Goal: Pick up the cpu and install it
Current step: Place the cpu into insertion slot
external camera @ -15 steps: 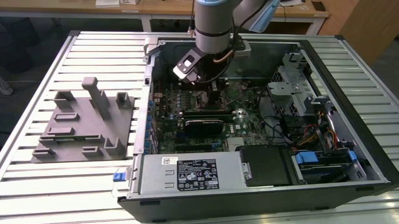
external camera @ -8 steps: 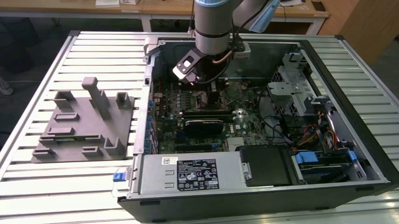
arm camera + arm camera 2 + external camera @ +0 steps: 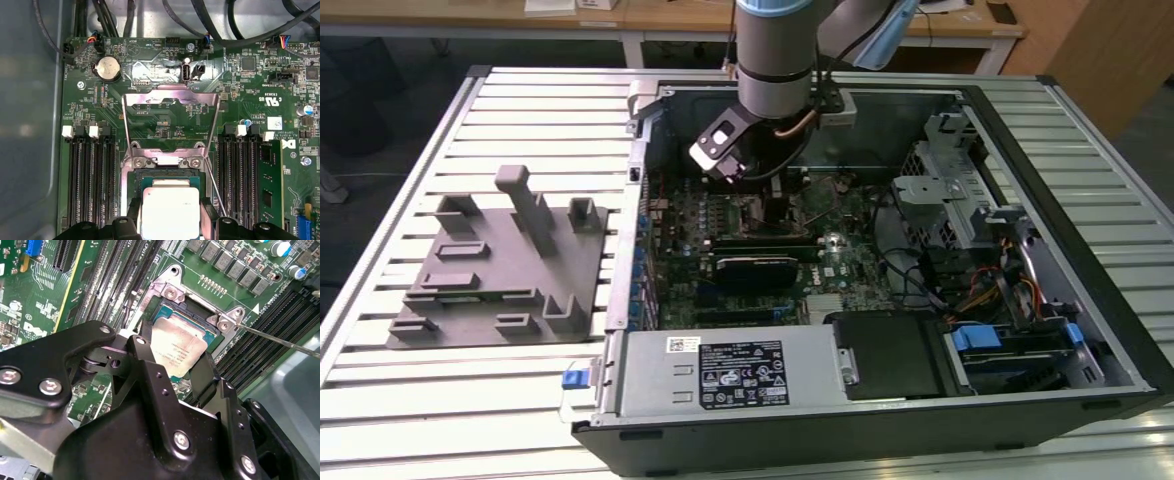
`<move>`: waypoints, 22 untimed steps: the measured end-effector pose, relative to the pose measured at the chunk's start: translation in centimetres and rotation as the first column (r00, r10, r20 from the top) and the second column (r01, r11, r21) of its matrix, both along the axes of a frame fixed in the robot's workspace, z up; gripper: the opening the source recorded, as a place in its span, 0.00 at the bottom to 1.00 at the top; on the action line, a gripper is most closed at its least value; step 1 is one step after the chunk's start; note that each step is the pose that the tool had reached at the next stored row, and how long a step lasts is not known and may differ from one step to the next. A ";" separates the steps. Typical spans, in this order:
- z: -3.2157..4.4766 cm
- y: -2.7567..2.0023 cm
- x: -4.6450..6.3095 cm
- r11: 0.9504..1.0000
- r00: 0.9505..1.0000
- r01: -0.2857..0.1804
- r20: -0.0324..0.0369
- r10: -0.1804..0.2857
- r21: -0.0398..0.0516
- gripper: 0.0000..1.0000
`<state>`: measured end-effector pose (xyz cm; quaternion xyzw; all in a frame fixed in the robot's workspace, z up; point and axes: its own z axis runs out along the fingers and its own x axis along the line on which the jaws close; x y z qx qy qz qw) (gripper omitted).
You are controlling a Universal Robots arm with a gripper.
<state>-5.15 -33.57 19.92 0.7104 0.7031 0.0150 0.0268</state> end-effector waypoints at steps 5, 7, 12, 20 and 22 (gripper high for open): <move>-0.17 0.00 0.0 1.000 1.000 0.014 0.000 -0.014 0.000 0.54; -0.29 0.00 0.0 1.000 1.000 0.014 0.000 -0.014 0.000 0.54; -0.50 0.00 0.0 1.000 1.000 0.014 0.000 -0.014 0.000 0.54; -0.62 0.05 0.1 1.000 1.000 0.013 0.000 -0.013 0.000 0.54; -0.64 0.06 0.2 1.000 1.000 0.011 0.000 -0.011 0.000 0.54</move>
